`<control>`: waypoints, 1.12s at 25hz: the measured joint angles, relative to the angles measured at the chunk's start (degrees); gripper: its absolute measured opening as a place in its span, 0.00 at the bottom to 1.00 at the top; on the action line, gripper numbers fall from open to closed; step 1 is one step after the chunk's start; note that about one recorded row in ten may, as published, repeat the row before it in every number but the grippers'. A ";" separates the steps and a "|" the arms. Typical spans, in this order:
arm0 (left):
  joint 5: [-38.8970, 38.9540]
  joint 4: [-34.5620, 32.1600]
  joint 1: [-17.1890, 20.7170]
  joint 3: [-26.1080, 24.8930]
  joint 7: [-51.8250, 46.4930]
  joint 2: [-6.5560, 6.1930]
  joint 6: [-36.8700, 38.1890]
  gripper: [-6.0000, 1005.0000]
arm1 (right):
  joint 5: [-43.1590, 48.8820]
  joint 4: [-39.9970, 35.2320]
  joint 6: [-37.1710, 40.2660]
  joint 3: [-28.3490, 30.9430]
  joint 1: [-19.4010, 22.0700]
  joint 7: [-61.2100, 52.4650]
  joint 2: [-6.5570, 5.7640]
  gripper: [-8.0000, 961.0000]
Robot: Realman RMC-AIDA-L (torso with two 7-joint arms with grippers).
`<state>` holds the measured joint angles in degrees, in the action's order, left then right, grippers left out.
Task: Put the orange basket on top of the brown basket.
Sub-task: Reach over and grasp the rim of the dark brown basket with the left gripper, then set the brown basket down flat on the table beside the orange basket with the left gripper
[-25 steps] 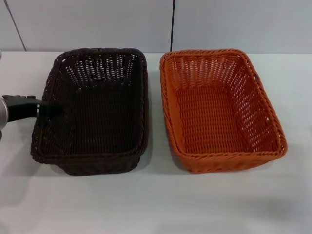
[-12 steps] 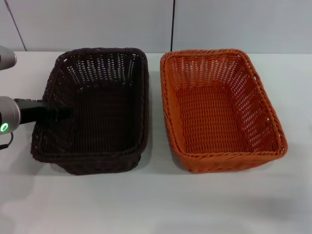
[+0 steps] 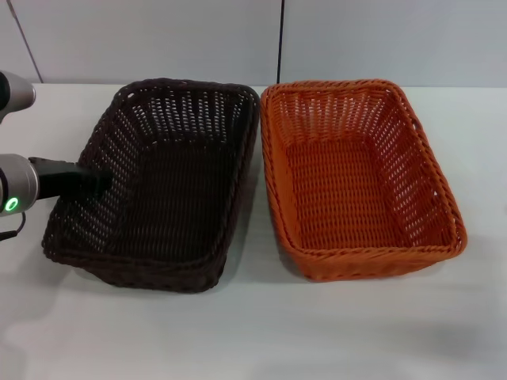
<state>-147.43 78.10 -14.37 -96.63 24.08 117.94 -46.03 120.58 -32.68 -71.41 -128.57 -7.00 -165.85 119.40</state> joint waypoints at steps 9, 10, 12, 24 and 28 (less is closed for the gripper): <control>0.20 5.65 2.11 -0.94 7.30 -0.16 -1.48 0.31 | 0.00 -0.20 -0.05 0.01 -0.08 0.00 -0.05 0.86; 0.36 6.50 2.29 -1.53 8.67 -0.19 -2.04 0.30 | 0.00 -0.26 -0.05 0.02 0.00 0.00 -0.05 0.86; 1.53 8.62 2.39 -3.96 13.15 -0.20 -4.78 0.29 | 0.00 -0.34 -0.07 0.03 0.06 0.00 -0.05 0.86; 21.04 10.46 -4.97 -27.84 44.77 -0.68 -34.13 0.24 | 0.02 -1.12 -1.62 -0.45 0.83 0.00 0.12 0.86; 21.11 7.89 -9.23 -33.81 49.02 -2.33 -41.78 0.23 | 0.08 -1.34 -3.15 -1.54 0.93 0.00 0.14 0.86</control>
<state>-126.32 85.98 -23.60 -130.44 73.09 115.61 -87.81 120.66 -34.02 -74.56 -130.10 -6.07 -165.85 119.55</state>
